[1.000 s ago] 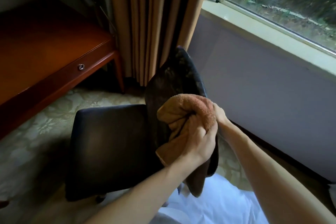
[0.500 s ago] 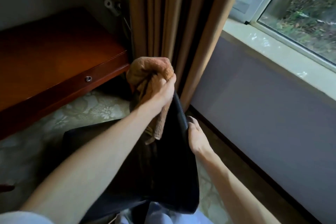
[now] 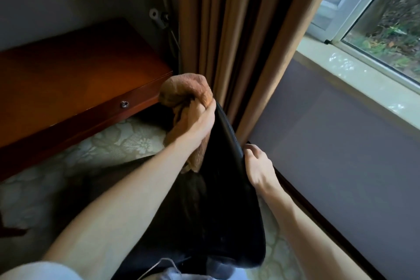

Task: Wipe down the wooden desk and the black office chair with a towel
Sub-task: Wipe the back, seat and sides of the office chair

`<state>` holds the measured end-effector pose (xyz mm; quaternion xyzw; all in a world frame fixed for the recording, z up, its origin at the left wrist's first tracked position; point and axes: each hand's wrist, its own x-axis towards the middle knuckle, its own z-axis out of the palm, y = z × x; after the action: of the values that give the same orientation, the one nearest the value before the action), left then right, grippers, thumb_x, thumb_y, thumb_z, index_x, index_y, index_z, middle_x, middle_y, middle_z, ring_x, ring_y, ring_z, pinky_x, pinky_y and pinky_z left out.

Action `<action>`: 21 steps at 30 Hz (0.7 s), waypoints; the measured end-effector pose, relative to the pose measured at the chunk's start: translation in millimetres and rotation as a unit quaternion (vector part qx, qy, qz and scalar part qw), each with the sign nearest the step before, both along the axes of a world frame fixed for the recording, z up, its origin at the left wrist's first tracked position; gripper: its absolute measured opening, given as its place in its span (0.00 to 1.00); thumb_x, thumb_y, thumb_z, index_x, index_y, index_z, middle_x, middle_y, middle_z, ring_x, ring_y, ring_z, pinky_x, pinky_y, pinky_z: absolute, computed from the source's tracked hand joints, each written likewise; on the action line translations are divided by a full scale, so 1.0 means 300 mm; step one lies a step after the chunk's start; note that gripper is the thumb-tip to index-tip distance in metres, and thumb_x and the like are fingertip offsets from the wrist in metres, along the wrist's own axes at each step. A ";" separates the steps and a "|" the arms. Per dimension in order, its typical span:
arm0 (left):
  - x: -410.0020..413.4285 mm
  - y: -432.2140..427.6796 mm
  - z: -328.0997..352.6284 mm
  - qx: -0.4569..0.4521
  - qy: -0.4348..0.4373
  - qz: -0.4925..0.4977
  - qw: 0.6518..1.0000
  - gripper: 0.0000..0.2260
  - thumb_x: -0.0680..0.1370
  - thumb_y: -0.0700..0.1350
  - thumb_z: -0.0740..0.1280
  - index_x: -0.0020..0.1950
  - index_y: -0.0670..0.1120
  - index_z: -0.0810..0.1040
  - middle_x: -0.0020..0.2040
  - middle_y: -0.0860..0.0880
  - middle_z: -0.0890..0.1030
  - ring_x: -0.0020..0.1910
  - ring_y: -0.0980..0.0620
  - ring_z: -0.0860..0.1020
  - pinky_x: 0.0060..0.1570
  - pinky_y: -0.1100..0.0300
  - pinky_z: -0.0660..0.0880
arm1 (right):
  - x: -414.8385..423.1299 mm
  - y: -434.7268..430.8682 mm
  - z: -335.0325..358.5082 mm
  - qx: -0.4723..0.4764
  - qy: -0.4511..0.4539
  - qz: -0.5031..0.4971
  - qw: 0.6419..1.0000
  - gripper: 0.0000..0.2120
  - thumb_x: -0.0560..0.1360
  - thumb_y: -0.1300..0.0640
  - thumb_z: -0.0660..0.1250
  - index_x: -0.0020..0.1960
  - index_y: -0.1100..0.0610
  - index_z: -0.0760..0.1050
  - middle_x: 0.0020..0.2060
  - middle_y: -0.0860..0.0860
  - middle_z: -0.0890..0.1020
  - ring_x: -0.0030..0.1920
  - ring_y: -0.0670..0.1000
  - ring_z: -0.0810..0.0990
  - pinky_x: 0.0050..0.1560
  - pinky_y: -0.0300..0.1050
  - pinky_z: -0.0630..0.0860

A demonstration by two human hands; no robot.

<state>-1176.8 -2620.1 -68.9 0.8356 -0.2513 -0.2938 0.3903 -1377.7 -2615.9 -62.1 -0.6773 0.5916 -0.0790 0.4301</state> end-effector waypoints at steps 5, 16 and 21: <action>-0.047 0.033 -0.023 -0.029 -0.042 0.020 0.999 0.37 0.73 0.73 0.52 0.79 0.58 0.64 0.79 0.52 0.67 0.78 0.47 0.63 0.74 0.50 0.58 | 0.076 -0.102 0.003 -0.070 -0.005 0.059 0.996 0.19 0.81 0.47 0.53 0.68 0.46 0.74 0.64 0.49 0.80 0.64 0.53 0.76 0.58 0.50 0.72; -0.329 0.199 0.059 -0.124 0.137 0.209 0.960 0.14 0.74 0.64 0.68 0.56 0.64 0.84 0.51 0.67 0.84 0.54 0.71 0.79 0.56 0.75 0.73 | 0.280 -0.347 0.008 -0.165 -0.142 0.309 0.926 0.24 0.85 0.47 0.54 0.79 0.54 0.63 0.77 0.52 0.68 0.78 0.51 0.62 0.75 0.51 0.63; -0.528 0.251 0.073 -0.181 0.129 0.271 0.937 0.11 0.69 0.62 0.68 0.47 0.65 0.86 0.47 0.59 0.87 0.51 0.62 0.84 0.56 0.66 0.77 | 0.363 -0.414 0.015 -0.139 -0.209 0.419 0.872 0.24 0.82 0.50 0.51 0.77 0.54 0.66 0.71 0.51 0.75 0.71 0.50 0.70 0.70 0.44 0.66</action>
<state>-1335.3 -2544.8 -46.8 0.7421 -0.0120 -0.2316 0.6290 -1268.9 -2740.2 -57.6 -0.8823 0.1310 -0.1128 0.4378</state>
